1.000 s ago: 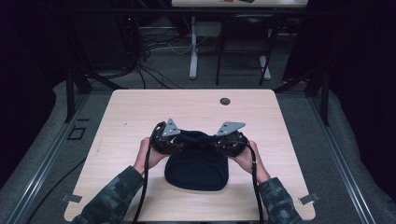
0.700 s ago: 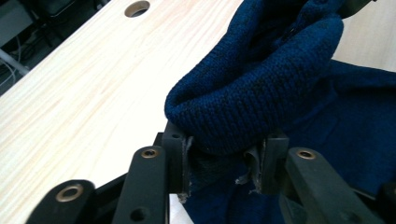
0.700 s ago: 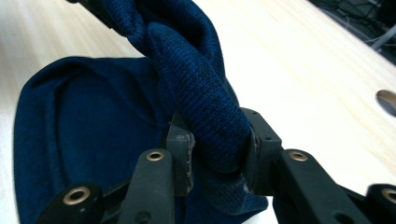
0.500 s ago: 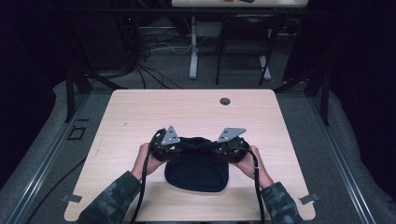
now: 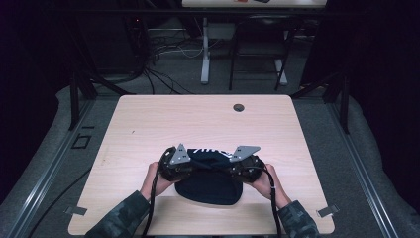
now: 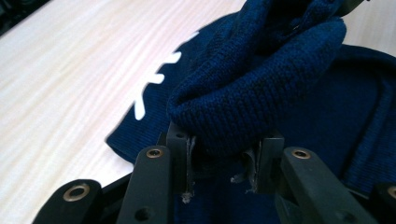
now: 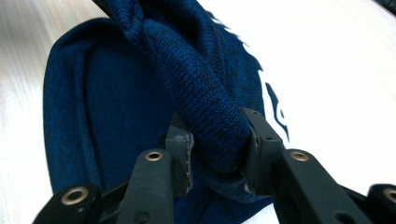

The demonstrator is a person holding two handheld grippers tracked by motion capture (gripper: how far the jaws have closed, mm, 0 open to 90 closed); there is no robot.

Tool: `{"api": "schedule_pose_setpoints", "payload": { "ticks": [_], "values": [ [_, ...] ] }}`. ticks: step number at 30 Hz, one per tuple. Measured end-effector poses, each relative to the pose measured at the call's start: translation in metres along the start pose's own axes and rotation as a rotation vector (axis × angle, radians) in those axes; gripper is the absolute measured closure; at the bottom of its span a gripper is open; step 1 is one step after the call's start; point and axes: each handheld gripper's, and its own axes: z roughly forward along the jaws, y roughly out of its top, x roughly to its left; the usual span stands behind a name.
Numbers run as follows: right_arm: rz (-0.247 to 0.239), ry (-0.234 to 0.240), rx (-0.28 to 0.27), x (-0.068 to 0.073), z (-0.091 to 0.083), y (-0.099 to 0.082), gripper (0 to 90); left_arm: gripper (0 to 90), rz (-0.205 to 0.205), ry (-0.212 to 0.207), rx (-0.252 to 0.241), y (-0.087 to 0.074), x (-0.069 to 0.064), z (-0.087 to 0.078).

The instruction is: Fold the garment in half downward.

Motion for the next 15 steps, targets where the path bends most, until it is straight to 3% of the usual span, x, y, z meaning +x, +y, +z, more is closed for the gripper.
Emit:
{"api": "schedule_pose_setpoints", "payload": {
  "ticks": [15],
  "values": [
    [0.001, 0.034, 0.036, 0.012, 0.009, -0.016, 65.7, 66.1, -0.023, -0.048, 0.032, -0.017, -0.009, 0.009]
  ]
}}
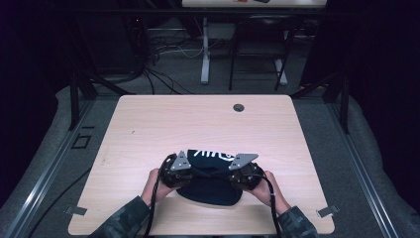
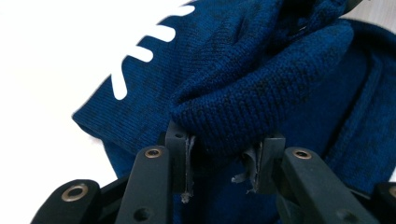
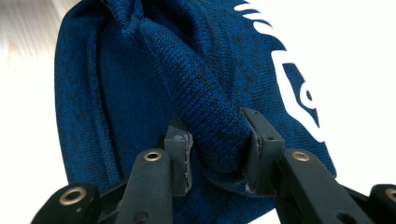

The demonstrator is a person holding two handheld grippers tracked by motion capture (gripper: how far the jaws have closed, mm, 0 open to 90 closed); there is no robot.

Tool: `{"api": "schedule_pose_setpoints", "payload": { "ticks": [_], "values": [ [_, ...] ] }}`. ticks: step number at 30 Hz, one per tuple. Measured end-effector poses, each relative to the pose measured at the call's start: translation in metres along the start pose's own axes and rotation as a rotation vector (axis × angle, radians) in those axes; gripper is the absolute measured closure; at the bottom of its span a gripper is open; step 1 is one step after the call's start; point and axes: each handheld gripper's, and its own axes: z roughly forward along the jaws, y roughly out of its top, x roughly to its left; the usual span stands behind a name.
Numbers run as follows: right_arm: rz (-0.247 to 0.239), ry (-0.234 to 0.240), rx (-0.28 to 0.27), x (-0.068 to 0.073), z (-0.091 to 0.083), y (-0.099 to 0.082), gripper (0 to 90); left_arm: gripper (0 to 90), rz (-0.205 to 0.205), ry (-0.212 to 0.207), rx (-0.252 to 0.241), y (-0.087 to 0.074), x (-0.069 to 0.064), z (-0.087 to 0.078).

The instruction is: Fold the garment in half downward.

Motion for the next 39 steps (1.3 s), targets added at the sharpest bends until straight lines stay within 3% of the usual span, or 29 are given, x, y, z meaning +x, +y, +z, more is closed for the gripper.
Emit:
{"api": "schedule_pose_setpoints", "payload": {
  "ticks": [7, 12, 15, 21, 25, 29, 34, 39],
  "values": [
    [-0.003, 0.008, 0.021, 0.005, 0.006, -0.006, 64.9, 61.0, -0.026, -0.031, 0.019, -0.008, -0.001, 0.003],
    [0.000, 0.016, 0.028, 0.008, 0.009, -0.009, 64.1, 41.6, -0.062, -0.037, 0.050, -0.010, -0.001, -0.006],
    [0.002, 0.020, 0.032, 0.008, 0.010, -0.011, 63.9, 36.0, -0.069, -0.031, 0.049, -0.010, 0.000, -0.017],
    [0.000, 0.021, 0.039, 0.010, 0.012, -0.013, 62.9, 32.0, -0.088, -0.016, 0.001, -0.002, 0.005, -0.037],
    [-0.004, 0.015, 0.039, 0.012, 0.013, -0.014, 62.1, 30.6, -0.102, 0.017, -0.045, 0.010, 0.012, -0.043],
    [-0.005, 0.010, 0.037, 0.014, 0.013, -0.014, 60.4, 29.4, -0.132, 0.042, -0.050, 0.021, 0.018, -0.029],
    [-0.004, 0.009, 0.038, 0.015, 0.011, -0.014, 53.7, 28.8, -0.155, 0.033, 0.029, 0.018, 0.017, 0.000],
    [0.018, 0.054, 0.037, 0.016, -0.003, -0.012, 35.2, 28.5, -0.159, 0.040, 0.046, 0.011, 0.011, 0.007]
  ]
}}
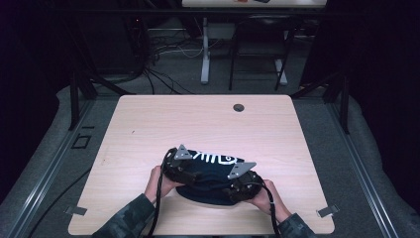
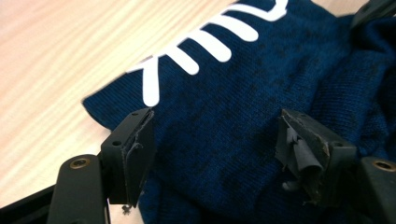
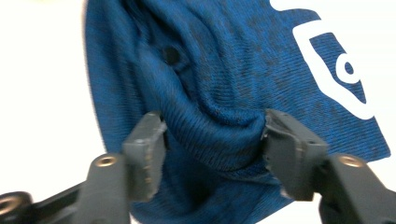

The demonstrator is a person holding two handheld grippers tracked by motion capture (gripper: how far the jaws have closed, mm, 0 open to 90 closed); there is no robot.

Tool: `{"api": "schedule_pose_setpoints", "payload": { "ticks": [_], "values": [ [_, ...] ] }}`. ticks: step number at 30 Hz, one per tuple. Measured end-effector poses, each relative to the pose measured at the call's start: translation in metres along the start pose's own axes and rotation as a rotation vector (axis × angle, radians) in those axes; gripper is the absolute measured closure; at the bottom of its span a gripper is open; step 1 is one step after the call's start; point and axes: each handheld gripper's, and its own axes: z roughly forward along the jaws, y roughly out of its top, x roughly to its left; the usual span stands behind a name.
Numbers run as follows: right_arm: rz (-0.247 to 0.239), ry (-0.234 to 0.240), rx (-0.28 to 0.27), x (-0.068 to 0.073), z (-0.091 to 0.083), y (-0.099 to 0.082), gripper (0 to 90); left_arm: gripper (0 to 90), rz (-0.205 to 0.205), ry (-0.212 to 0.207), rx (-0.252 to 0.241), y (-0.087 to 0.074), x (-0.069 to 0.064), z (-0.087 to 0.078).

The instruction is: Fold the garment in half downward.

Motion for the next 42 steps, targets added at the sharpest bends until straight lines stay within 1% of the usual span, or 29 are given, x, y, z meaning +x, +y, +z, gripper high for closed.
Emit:
{"api": "schedule_pose_setpoints", "payload": {
  "ticks": [1, 3, 5, 6, 7, 8, 9, 11, 12, 14, 15, 16, 17, 18, 19, 21, 23, 24, 26, 28, 31, 34, 36, 37, 40, 42],
  "values": [
    [0.014, -0.002, -0.012, -0.001, -0.006, 0.001, 32.6, 28.4, -0.003, -0.005, 0.002, -0.001, 0.000, -0.001],
    [0.046, 0.005, -0.069, -0.004, -0.018, 0.002, 32.0, 28.2, -0.003, -0.004, -0.001, -0.002, 0.000, -0.001],
    [0.098, -0.024, -0.133, -0.010, -0.026, 0.004, 33.2, 28.1, -0.001, 0.000, -0.007, -0.002, -0.001, -0.001],
    [0.121, -0.039, -0.155, -0.014, -0.028, 0.005, 34.2, 28.1, 0.007, 0.004, -0.003, -0.002, -0.001, -0.001],
    [0.154, -0.061, -0.162, -0.017, -0.026, 0.007, 35.4, 28.0, 0.012, 0.004, 0.001, -0.002, -0.002, -0.001],
    [0.181, -0.081, -0.167, -0.019, -0.023, 0.009, 36.9, 27.9, 0.013, 0.011, -0.001, -0.003, -0.003, -0.001],
    [0.194, -0.084, -0.163, -0.020, -0.017, 0.010, 37.7, 27.8, 0.017, 0.014, 0.003, -0.005, -0.004, 0.000],
    [0.194, -0.110, -0.112, -0.019, -0.003, 0.012, 40.2, 27.7, 0.018, 0.016, 0.009, -0.008, -0.005, 0.001],
    [0.194, -0.095, -0.083, -0.017, 0.004, 0.011, 39.9, 27.5, 0.021, 0.020, 0.012, -0.010, -0.006, 0.002],
    [0.178, -0.102, -0.029, -0.012, 0.015, 0.006, 39.5, 26.7, 0.026, 0.030, 0.023, -0.015, -0.008, 0.004],
    [0.177, -0.094, -0.010, -0.010, 0.019, 0.004, 38.5, 26.2, 0.024, 0.034, 0.030, -0.017, -0.009, 0.005],
    [0.176, -0.101, 0.003, -0.007, 0.022, 0.001, 37.4, 25.5, 0.027, 0.038, 0.034, -0.018, -0.009, 0.005],
    [0.168, -0.102, 0.011, -0.007, 0.022, 0.000, 37.4, 25.2, 0.018, 0.040, 0.029, -0.020, -0.009, 0.005],
    [0.171, -0.098, 0.016, -0.006, 0.021, -0.001, 36.5, 25.2, 0.019, 0.037, 0.033, -0.021, -0.010, 0.005],
    [0.177, -0.106, 0.014, -0.005, 0.021, -0.002, 35.7, 25.2, 0.017, 0.041, 0.031, -0.022, -0.010, 0.005],
    [0.174, -0.103, 0.022, -0.006, 0.022, -0.004, 34.5, 25.2, 0.009, 0.038, 0.034, -0.024, -0.010, 0.006],
    [0.176, -0.109, 0.035, -0.006, 0.025, -0.006, 34.0, 25.2, -0.005, 0.036, 0.031, -0.026, -0.009, 0.007],
    [0.171, -0.109, 0.035, -0.006, 0.026, -0.006, 33.8, 25.1, -0.007, 0.038, 0.029, -0.027, -0.009, 0.007],
    [0.145, -0.117, 0.056, -0.005, 0.027, -0.004, 34.3, 25.0, -0.013, 0.040, 0.024, -0.028, -0.009, 0.007],
    [0.139, -0.114, 0.063, -0.006, 0.029, -0.003, 34.5, 24.4, -0.019, 0.041, 0.027, -0.028, -0.009, 0.008],
    [0.137, -0.109, 0.060, -0.009, 0.030, -0.003, 34.5, 23.5, -0.028, 0.046, 0.027, -0.029, -0.009, 0.008],
    [0.136, -0.114, 0.060, -0.011, 0.032, -0.002, 34.5, 23.1, -0.036, 0.056, 0.022, -0.029, -0.010, 0.009],
    [0.130, -0.115, 0.070, -0.013, 0.033, -0.001, 34.6, 23.1, -0.040, 0.063, 0.022, -0.030, -0.012, 0.009],
    [0.137, -0.114, 0.060, -0.014, 0.034, -0.001, 34.6, 23.1, -0.042, 0.066, 0.020, -0.030, -0.012, 0.009],
    [0.136, -0.110, 0.070, -0.018, 0.034, 0.000, 34.6, 23.2, -0.052, 0.074, 0.014, -0.031, -0.013, 0.010],
    [0.141, -0.108, 0.062, -0.019, 0.036, 0.000, 34.6, 23.2, -0.054, 0.077, 0.014, -0.031, -0.014, 0.009]
  ]
}}
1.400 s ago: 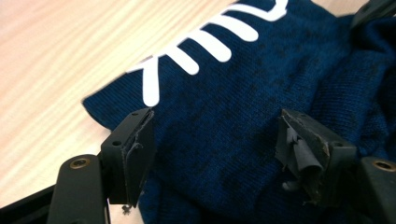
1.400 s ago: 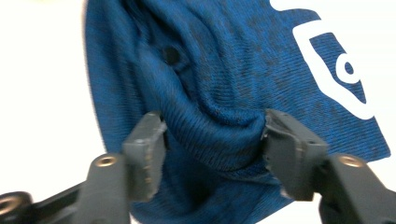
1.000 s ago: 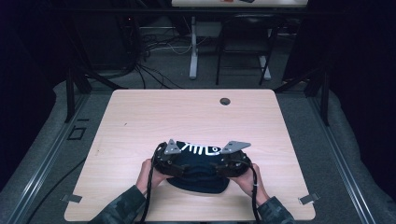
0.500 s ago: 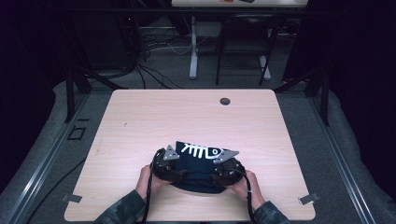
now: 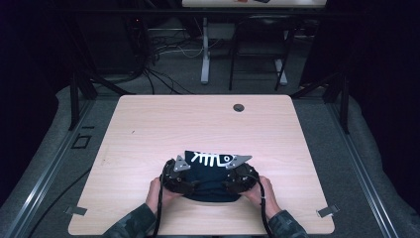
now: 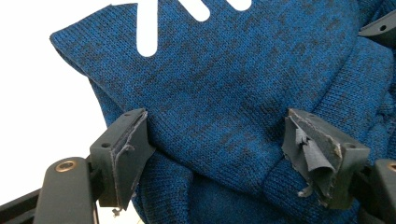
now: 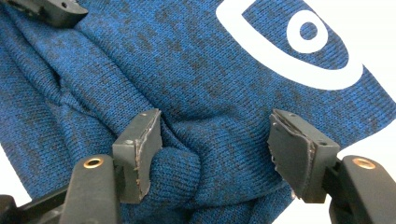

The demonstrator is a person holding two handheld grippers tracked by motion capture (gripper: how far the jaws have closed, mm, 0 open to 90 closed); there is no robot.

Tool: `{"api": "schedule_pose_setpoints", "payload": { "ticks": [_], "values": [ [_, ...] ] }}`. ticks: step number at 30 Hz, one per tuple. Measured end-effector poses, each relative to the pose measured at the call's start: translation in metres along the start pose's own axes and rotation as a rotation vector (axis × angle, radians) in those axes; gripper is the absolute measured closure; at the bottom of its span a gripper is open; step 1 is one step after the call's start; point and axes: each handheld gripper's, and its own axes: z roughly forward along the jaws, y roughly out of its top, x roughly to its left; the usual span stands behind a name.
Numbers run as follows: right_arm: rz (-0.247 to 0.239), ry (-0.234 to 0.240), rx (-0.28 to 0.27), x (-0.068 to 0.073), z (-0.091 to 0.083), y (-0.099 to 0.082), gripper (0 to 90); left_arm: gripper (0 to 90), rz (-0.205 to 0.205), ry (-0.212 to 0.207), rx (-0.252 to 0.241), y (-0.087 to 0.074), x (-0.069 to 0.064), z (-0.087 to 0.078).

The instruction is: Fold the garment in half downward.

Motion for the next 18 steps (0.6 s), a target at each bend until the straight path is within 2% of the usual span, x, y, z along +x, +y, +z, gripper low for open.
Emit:
{"api": "schedule_pose_setpoints", "payload": {
  "ticks": [13, 18],
  "values": [
    [0.004, -0.001, 0.004, -0.0062, 0.0037, 0.0037, 34.9, 23.2, -0.013, 0.010, -0.005, 0.0013, 0.0006, 0.0025],
    [0.014, -0.005, -0.010, -0.0088, 0.0054, 0.0033, 35.0, 23.2, -0.014, 0.008, -0.001, 0.0043, 0.0056, 0.0058]
  ]
}}
